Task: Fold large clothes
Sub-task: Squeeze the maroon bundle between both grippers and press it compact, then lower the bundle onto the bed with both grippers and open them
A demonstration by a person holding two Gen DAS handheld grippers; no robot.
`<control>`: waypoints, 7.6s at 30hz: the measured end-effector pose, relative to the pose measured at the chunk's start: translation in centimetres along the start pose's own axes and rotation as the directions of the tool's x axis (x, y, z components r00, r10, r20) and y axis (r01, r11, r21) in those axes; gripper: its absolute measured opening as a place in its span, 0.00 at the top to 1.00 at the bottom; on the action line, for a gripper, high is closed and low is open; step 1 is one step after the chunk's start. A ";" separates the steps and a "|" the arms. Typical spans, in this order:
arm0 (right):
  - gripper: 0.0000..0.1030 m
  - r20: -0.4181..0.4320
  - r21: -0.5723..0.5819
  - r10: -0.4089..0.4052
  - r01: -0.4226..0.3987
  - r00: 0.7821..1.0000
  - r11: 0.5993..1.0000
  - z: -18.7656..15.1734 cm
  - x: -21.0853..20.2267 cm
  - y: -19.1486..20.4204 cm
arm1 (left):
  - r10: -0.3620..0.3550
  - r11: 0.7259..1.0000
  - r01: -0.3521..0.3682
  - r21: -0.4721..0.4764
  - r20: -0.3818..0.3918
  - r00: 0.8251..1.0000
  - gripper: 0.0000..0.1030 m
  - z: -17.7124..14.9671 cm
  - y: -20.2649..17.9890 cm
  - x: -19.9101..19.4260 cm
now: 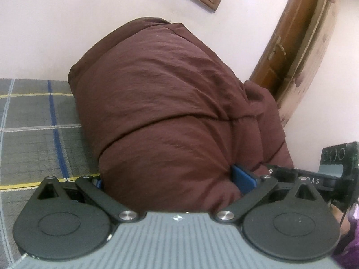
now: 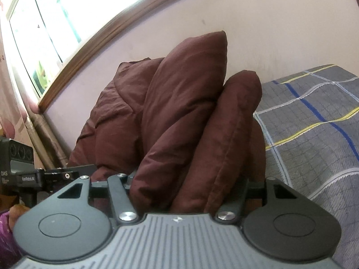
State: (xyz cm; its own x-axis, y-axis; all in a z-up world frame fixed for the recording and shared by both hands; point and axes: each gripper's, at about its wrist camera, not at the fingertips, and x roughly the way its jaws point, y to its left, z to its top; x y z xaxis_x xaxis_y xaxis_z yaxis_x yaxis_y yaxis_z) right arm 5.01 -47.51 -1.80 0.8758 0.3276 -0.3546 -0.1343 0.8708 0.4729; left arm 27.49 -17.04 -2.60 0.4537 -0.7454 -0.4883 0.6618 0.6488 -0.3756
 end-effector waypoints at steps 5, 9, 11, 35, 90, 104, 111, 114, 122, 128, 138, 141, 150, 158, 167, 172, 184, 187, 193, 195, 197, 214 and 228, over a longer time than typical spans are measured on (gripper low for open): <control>0.40 -0.015 0.017 -0.016 0.016 1.000 1.000 0.1 0.6 -1.6 | -0.007 1.000 0.006 -0.021 -0.017 1.000 0.02 0.6 0.4 1.0; 0.06 -0.056 0.050 -0.044 0.047 0.997 0.998 0.2 2.0 -3.2 | -0.008 1.000 0.008 -0.027 -0.017 1.000 0.02 0.5 0.6 1.2; 0.00 -0.077 0.085 -0.043 0.050 0.996 0.995 0.0 2.7 -4.2 | -0.006 1.000 0.006 -0.028 -0.014 1.000 0.01 0.4 0.6 1.1; 0.38 0.044 0.221 0.207 -0.212 0.977 0.952 -0.2 3.8 -3.3 | 0.069 0.997 -0.073 0.036 0.115 0.991 0.03 0.4 -1.3 -4.5; 0.38 -0.056 0.150 0.456 -0.444 0.888 0.883 -2.7 12.4 9.4 | 0.293 0.956 -0.286 -0.066 0.290 0.911 0.03 -4.6 2.0 -26.5; 0.38 -0.054 0.141 0.481 -0.470 0.875 0.871 -2.4 13.0 7.4 | 0.312 0.950 -0.303 -0.078 0.312 0.897 0.03 -5.1 1.8 -27.3; 0.38 -0.055 0.139 0.475 -0.464 0.878 0.875 -2.6 12.8 7.2 | 0.320 0.947 -0.308 -0.086 0.309 0.896 0.03 -4.9 1.7 -27.4; 0.38 -0.051 0.135 0.473 -0.463 0.880 0.876 -2.4 12.5 7.3 | 0.319 0.948 -0.307 -0.087 0.312 0.895 0.03 -4.9 1.7 -27.4; 0.38 -0.045 0.128 0.468 -0.460 0.882 0.879 -2.5 12.2 7.3 | 0.319 0.947 -0.309 -0.083 0.317 0.893 0.03 -5.2 1.5 -26.9; 0.38 -0.044 0.130 0.461 -0.452 0.887 0.882 -3.0 12.3 7.7 | 0.319 0.947 -0.309 -0.083 0.307 0.896 0.03 -5.3 1.7 -26.4; 0.37 -0.054 0.139 0.444 -0.433 0.894 0.890 -3.6 12.5 8.4 | 0.326 0.945 -0.311 -0.095 0.286 0.901 0.03 -5.5 2.2 -25.9; 0.37 -0.057 0.142 0.442 -0.431 0.895 0.891 -3.5 12.7 8.8 | 0.327 0.945 -0.311 -0.099 0.280 0.903 0.02 -5.6 2.5 -25.7; 0.37 -0.093 0.153 0.432 -0.415 0.897 0.897 -3.3 14.2 9.5 | 0.347 0.936 -0.321 -0.142 0.236 0.908 0.02 -6.5 4.5 -24.6; 0.38 -0.118 0.166 0.423 -0.403 0.898 0.900 -3.1 15.9 10.2 | 0.369 0.920 -0.326 -0.215 0.204 0.907 0.00 -7.6 6.6 -24.2; 0.35 -0.147 0.161 0.386 -0.364 0.911 0.918 -3.5 17.4 11.1 | 0.400 0.907 -0.359 -0.219 0.191 0.896 0.00 -8.1 6.1 -24.2; 0.31 -0.144 0.150 0.381 -0.360 0.913 0.921 -3.7 17.6 11.6 | 0.417 0.900 -0.375 -0.221 0.189 0.889 0.00 -8.5 6.0 -24.5; 0.17 -0.134 0.111 0.349 -0.336 0.927 0.935 -3.9 17.7 12.2 | 0.503 0.862 -0.472 -0.184 0.194 0.842 0.00 -8.7 4.4 -25.0; 0.15 -0.132 0.098 0.342 -0.331 0.930 0.938 -4.1 17.2 12.0 | 0.530 0.847 -0.502 -0.174 0.200 0.824 0.00 -8.8 3.9 -25.0; 0.08 -0.129 0.089 0.330 -0.321 0.935 0.943 -4.4 16.9 12.1 | 0.636 0.761 -0.645 -0.066 0.272 0.722 0.00 -9.1 0.9 -25.2; 0.06 -0.129 0.077 0.323 -0.315 0.938 0.946 -4.5 16.8 12.1 | 0.679 0.705 -0.709 -0.014 0.302 0.669 0.00 -9.2 -0.5 -25.2; 0.06 -0.129 0.069 0.324 -0.317 0.937 0.946 -4.4 16.7 12.0 | 0.679 0.701 -0.714 0.000 0.307 0.667 0.00 -9.2 -1.1 -25.2; 0.04 -0.058 -0.034 0.228 -0.230 0.972 0.973 -3.5 12.8 14.2 | 0.682 0.698 -0.715 -0.042 0.342 0.646 0.00 -9.3 -5.1 -26.0; 0.00 0.104 -0.221 0.036 -0.012 0.994 0.975 -4.3 6.5 20.8 | 0.732 0.658 -0.749 -0.081 0.305 0.610 0.00 -9.1 -7.6 -25.9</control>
State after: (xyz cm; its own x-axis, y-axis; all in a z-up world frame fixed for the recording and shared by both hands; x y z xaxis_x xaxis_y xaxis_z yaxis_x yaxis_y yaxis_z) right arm 5.94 -25.73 2.25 0.9139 0.3189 -0.2513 -0.2443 0.9262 0.2871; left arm 5.27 -1.27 5.74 0.9427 -0.0263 -0.3327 0.0472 0.9974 0.0548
